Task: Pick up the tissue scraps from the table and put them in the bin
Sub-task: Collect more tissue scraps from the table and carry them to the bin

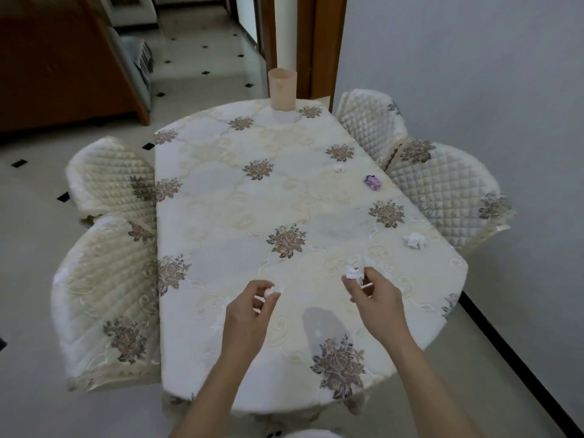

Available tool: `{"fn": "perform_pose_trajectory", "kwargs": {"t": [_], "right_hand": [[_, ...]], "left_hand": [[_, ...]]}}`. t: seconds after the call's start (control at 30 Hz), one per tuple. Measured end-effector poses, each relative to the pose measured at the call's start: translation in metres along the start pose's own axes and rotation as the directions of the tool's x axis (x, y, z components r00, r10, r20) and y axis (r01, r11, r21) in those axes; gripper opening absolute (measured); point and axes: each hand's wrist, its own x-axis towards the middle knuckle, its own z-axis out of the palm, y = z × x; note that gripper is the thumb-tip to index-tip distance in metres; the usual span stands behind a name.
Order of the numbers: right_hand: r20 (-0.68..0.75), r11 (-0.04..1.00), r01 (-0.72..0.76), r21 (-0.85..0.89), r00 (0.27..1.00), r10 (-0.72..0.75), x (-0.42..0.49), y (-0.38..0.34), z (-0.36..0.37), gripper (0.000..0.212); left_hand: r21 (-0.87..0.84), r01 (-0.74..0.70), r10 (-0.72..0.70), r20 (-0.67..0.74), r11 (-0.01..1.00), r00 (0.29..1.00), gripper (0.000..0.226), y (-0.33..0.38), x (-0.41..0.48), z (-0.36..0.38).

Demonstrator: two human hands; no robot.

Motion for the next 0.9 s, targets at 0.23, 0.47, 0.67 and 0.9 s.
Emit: {"fn": "perform_pose_trajectory", "kwargs": {"t": [0.23, 0.47, 0.67, 0.9], "right_hand": [[-0.047, 0.999, 0.047, 0.026, 0.998, -0.045, 0.009, -0.022, -0.005, 0.032], [0.078, 0.990, 0.131, 0.045, 0.988, -0.135, 0.014, -0.032, 0.021, 0.032], [0.235, 0.978, 0.202, 0.058, 0.949, -0.210, 0.016, -0.049, 0.053, 0.040], [0.493, 0.939, 0.319, 0.130, 0.800, -0.341, -0.023, -0.074, 0.120, 0.035]], "left_hand": [[-0.001, -0.047, 0.047, -0.039, 0.999, 0.998, 0.020, 0.018, 0.012, -0.010], [0.055, -0.019, 0.031, -0.227, 0.998, 0.973, 0.013, 0.020, 0.001, -0.039], [0.110, 0.062, -0.013, -0.397, 0.992, 0.918, 0.013, 0.017, -0.038, -0.068], [0.128, 0.217, -0.083, -0.652, 0.968, 0.753, 0.007, 0.005, -0.123, -0.113]]}}
